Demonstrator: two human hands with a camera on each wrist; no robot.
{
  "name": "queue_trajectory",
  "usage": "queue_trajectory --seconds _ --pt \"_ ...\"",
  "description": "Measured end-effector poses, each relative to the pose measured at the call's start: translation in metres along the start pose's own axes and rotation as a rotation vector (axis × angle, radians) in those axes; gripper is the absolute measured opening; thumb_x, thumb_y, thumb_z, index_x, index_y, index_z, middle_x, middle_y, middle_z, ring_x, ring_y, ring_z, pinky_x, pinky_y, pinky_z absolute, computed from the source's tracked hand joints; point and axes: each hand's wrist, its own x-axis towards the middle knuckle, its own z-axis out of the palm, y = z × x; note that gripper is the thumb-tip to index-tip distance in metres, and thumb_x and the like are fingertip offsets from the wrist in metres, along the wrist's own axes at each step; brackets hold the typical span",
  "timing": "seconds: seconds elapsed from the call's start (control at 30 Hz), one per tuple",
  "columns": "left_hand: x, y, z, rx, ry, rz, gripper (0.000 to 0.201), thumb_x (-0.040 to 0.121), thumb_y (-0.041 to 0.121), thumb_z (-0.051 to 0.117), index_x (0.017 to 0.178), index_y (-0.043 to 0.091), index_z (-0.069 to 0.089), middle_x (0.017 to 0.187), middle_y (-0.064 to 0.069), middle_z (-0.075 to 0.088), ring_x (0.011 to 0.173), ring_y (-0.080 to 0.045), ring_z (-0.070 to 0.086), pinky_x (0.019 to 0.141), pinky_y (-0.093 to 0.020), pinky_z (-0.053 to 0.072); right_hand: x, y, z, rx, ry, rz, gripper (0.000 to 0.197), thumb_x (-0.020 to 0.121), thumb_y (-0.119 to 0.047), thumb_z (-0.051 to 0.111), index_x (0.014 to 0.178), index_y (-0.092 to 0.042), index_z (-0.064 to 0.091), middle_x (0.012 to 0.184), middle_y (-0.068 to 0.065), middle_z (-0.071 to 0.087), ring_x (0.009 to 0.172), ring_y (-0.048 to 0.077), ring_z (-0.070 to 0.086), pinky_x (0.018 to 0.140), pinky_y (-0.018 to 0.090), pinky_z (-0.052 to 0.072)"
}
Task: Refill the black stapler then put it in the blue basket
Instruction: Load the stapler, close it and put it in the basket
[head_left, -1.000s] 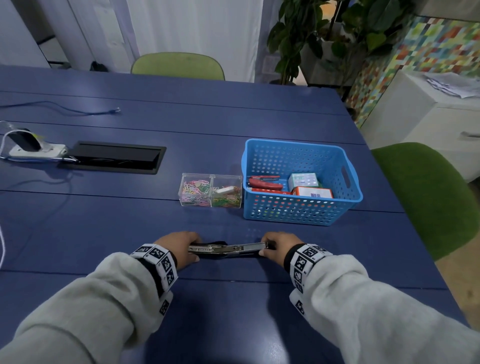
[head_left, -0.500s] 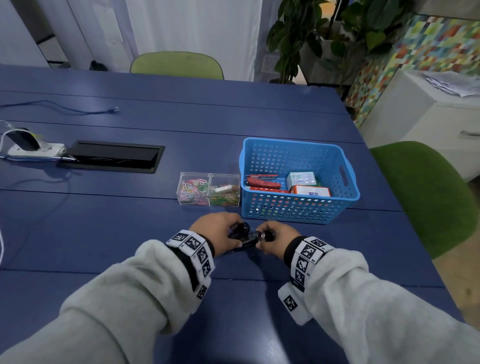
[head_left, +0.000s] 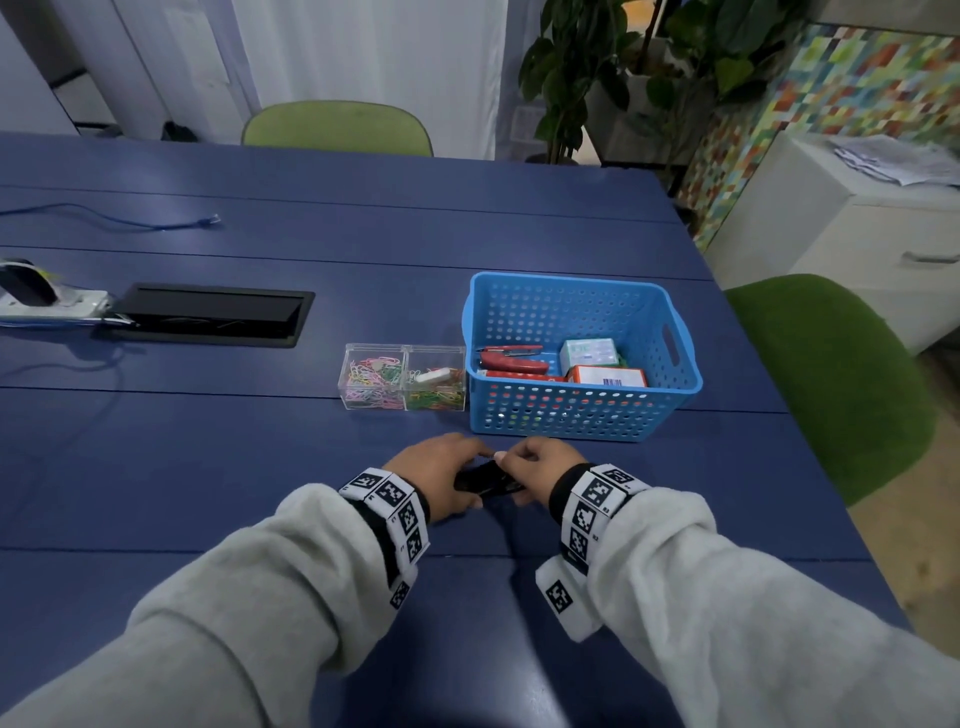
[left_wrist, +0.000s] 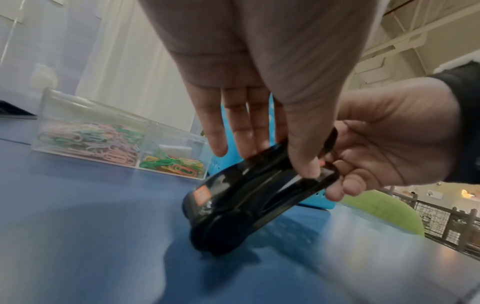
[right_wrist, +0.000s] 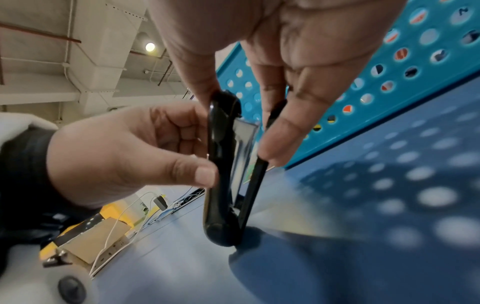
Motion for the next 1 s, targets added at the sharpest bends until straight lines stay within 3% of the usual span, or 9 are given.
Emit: queue_trajectory --seconds 0.07,0.2,0.37,0.57,0.63,0.7,0.8,0.87,1.0 --pt "-0.003 -0.008 0.003 -0.074 -0.040 -0.046 0.074 0.073 0.033 0.074 0.136 0.027 0.036 0.135 -0.003 0.048 0.123 -0.020 0.049 0.102 -0.034 0.041 -0.001 0.001 -0.002 0.017 -0.002 -0.005 0.019 0.084 -0.033 0.062 0.070 -0.022 0.056 0.081 0.007 0.064 0.060 0.024 0.064 0.066 0.033 0.057" --pt "-0.007 -0.025 0.012 -0.397 -0.036 -0.190 0.072 0.075 0.040 0.071 0.136 0.026 0.035 0.136 -0.008 0.051 0.123 -0.018 0.051 0.108 -0.037 0.040 -0.002 0.006 -0.007 0.158 -0.042 -0.035 0.017 0.087 -0.021 0.061 0.070 -0.022 0.058 0.074 0.004 0.058 0.066 0.023 0.061 0.070 0.037 0.060" --pt "-0.003 -0.026 0.004 -0.776 -0.036 -0.311 0.043 0.087 0.036 0.057 0.125 0.021 0.047 0.103 -0.005 0.055 0.078 -0.013 0.057 0.066 -0.026 0.051 -0.004 0.006 -0.019 0.266 -0.080 -0.090 0.015 0.090 -0.011 0.057 0.078 -0.020 0.059 0.084 0.013 0.054 0.065 0.019 0.058 0.048 0.018 0.057" --pt "-0.002 -0.019 0.002 -1.069 -0.200 -0.358 0.005 0.088 0.019 0.059 0.091 0.019 0.055 0.079 -0.002 0.058 0.055 -0.007 0.063 0.052 -0.016 0.055 -0.009 0.001 -0.025 0.488 -0.084 -0.088 0.015 0.090 -0.003 0.052 0.080 -0.014 0.053 0.074 0.008 0.051 0.059 0.017 0.057 0.041 0.020 0.056" --pt "-0.003 -0.017 0.002 -1.140 -0.202 -0.349 0.011 0.089 0.016 0.057 0.079 0.015 0.056 0.075 -0.006 0.059 0.045 -0.007 0.063 0.048 -0.014 0.054 -0.012 -0.003 -0.027 0.518 -0.093 -0.062 0.015 0.092 -0.006 0.050 0.080 -0.014 0.052 0.073 0.010 0.053 0.044 0.014 0.059 0.037 0.019 0.053" --pt "-0.002 -0.016 -0.001 -1.141 -0.171 -0.332 0.015 0.090 0.013 0.056 0.075 0.013 0.056 0.073 -0.008 0.059 0.042 -0.007 0.062 0.044 -0.011 0.052 -0.014 -0.002 -0.030 0.385 -0.117 -0.081 0.015 0.093 -0.011 0.049 0.081 -0.018 0.053 0.073 0.007 0.056 0.043 0.010 0.060 0.043 0.019 0.054" --pt "-0.002 -0.015 -0.006 -1.118 -0.142 -0.308 0.014 0.088 0.010 0.059 0.074 0.013 0.058 0.066 -0.005 0.061 0.041 -0.005 0.061 0.043 -0.010 0.051 -0.017 -0.003 -0.041 -0.081 -0.100 -0.230 0.006 0.086 -0.019 0.062 0.089 -0.023 0.060 0.086 0.003 0.063 0.076 0.013 0.062 0.075 0.026 0.053" --pt "-0.002 -0.014 -0.009 -1.096 -0.124 -0.301 0.013 0.086 0.007 0.061 0.074 0.013 0.059 0.058 0.000 0.063 0.040 -0.006 0.061 0.043 -0.011 0.051 -0.019 -0.009 -0.048 -0.416 -0.148 -0.288 0.027 0.078 -0.028 0.071 0.104 -0.025 0.062 0.097 0.001 0.066 0.092 0.016 0.062 0.090 0.029 0.049" --pt "-0.002 -0.003 -0.013 -1.016 -0.136 -0.251 0.015 0.085 0.006 0.062 0.073 0.013 0.058 0.066 -0.005 0.057 0.040 -0.005 0.061 0.042 -0.011 0.050 -0.026 -0.030 -0.043 -0.864 -0.207 -0.370 0.042 0.077 -0.036 0.068 0.115 -0.025 0.056 0.113 0.003 0.066 0.104 0.023 0.059 0.092 0.034 0.048"
